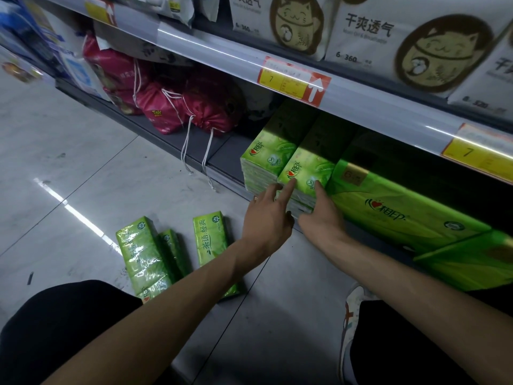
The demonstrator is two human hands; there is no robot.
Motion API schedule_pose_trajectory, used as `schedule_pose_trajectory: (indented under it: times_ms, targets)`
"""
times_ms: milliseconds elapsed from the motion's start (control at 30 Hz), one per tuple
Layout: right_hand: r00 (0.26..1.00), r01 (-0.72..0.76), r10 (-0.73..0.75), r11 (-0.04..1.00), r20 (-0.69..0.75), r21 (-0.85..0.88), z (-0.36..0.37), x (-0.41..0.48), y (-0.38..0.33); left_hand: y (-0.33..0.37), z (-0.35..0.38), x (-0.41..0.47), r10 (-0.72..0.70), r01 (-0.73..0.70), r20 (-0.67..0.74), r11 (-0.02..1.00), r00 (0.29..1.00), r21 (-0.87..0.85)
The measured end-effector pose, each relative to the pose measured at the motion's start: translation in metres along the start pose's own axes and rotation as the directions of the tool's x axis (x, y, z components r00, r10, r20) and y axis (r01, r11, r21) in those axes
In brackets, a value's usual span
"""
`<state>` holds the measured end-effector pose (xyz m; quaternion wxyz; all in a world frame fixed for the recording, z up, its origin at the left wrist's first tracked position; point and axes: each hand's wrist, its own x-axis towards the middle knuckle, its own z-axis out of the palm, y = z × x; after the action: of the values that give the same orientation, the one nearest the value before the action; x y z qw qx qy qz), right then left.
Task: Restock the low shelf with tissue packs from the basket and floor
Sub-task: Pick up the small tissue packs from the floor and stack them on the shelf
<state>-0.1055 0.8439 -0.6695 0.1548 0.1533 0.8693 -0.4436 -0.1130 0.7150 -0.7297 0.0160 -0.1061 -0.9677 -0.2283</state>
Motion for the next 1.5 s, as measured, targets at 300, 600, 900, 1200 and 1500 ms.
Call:
schedule_pose_trajectory:
  times_ms: [300, 600, 900, 1200, 1500]
  targets:
    - [0.977, 0.136, -0.159, 0.978, -0.142, -0.159, 0.004, -0.004, 0.006, -0.028, -0.033, 0.028, -0.487, 0.369, -0.082, 0.751, 0.87, -0.548]
    - [0.987, 0.131, -0.151, 0.95, -0.048, -0.282, 0.005, 0.0, 0.009, -0.039, -0.036, 0.035, -0.421, 0.325, -0.052, 0.768, 0.906, -0.552]
    - [0.984, 0.157, -0.177, 0.901, -0.013, -0.404, 0.002, 0.0, 0.002, -0.045, -0.057, 0.026, -0.323, 0.318, 0.062, 0.851, 0.944, -0.418]
    - [0.964, 0.206, -0.266, 0.747, 0.0, -0.632, 0.007, -0.026, -0.015, -0.059, -0.091, -0.035, -0.189, 0.193, 0.081, 0.981, 0.979, -0.035]
    - [0.865, 0.5, -0.378, 0.62, 0.329, -0.605, 0.062, -0.08, -0.037, -0.101, -0.119, -0.131, -0.302, 0.285, 0.061, 0.937, 0.951, 0.201]
